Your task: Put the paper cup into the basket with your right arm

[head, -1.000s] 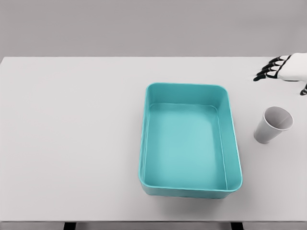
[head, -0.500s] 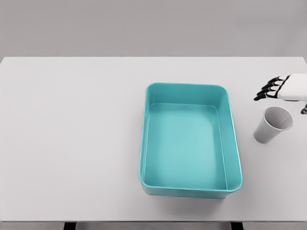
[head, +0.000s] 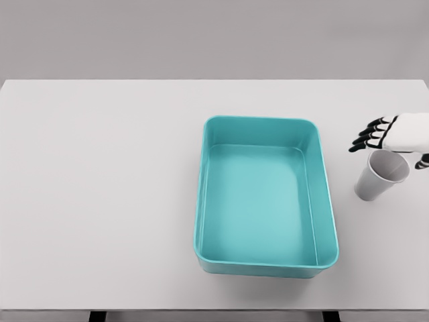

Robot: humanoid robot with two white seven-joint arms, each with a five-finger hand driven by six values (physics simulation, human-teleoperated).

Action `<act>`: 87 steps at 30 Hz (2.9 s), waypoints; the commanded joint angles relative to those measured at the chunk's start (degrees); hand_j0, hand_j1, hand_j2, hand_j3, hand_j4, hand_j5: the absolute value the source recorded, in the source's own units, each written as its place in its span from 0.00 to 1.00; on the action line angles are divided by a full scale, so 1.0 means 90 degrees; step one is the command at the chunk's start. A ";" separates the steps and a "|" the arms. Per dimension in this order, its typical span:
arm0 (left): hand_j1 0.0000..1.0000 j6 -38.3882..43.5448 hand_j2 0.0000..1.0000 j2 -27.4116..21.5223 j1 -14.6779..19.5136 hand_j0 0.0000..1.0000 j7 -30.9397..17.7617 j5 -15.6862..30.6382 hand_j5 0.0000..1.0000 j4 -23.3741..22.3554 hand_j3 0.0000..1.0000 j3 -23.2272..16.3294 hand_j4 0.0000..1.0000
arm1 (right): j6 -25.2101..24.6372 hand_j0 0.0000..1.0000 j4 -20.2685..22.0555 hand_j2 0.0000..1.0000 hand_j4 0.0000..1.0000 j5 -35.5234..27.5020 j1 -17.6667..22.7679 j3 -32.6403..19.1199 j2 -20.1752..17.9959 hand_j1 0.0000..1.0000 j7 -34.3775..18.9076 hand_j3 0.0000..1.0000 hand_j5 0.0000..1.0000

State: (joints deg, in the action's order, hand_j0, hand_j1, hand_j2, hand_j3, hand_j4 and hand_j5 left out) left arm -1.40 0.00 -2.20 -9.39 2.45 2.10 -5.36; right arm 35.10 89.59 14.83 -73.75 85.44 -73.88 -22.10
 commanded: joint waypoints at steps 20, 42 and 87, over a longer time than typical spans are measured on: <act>1.00 0.0000 1.00 0.0000 0.0000 1.00 -0.0001 0.0001 1.00 0.0001 1.00 0.0000 1.00 | -0.0011 1.00 0.0162 1.00 1.00 0.0159 0.0206 -0.0011 -0.0044 1.00 -0.0005 1.00 1.00; 1.00 0.0000 1.00 0.0000 0.0000 1.00 -0.0001 0.0001 1.00 0.0001 1.00 0.0000 1.00 | -0.0011 1.00 0.0123 1.00 1.00 0.0394 0.0333 -0.0020 0.0025 1.00 0.0004 1.00 1.00; 1.00 0.0000 1.00 0.0000 0.0000 1.00 -0.0001 -0.0009 1.00 0.0001 1.00 0.0000 1.00 | -0.0011 0.60 0.0162 0.60 0.60 0.0696 0.0303 -0.0030 0.0171 0.60 0.0014 0.60 0.60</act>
State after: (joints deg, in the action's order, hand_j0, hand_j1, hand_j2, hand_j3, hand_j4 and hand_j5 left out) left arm -1.41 0.00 -2.20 -9.39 2.45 2.10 -5.36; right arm 35.09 91.00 21.95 -71.02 85.18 -72.36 -21.95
